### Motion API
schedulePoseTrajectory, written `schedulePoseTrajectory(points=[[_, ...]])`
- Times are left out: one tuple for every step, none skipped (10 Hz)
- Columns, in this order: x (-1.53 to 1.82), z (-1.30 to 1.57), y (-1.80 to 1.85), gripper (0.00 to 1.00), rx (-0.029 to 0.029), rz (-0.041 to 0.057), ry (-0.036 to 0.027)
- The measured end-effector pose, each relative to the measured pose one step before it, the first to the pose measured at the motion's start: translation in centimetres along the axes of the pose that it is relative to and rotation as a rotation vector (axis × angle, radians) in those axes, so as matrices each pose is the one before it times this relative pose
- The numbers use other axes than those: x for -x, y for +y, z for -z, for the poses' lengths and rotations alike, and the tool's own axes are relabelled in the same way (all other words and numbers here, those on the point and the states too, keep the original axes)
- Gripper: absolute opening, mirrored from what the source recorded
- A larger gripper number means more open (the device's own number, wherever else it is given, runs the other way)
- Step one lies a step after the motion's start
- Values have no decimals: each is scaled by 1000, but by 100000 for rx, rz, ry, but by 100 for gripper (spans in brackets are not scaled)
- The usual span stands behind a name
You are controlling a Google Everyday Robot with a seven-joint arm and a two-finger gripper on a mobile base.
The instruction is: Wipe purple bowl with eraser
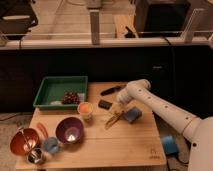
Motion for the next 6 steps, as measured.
schedulePoseTrajectory(points=[[-16,-495,389,80,1397,457,1004],[-78,-417,344,80,959,280,790],[-174,-550,443,80,1335,121,1266],[-210,-530,392,80,1255,-97,1205],[-78,-340,323,80,1035,9,940],[118,-121,160,80,630,199,507]])
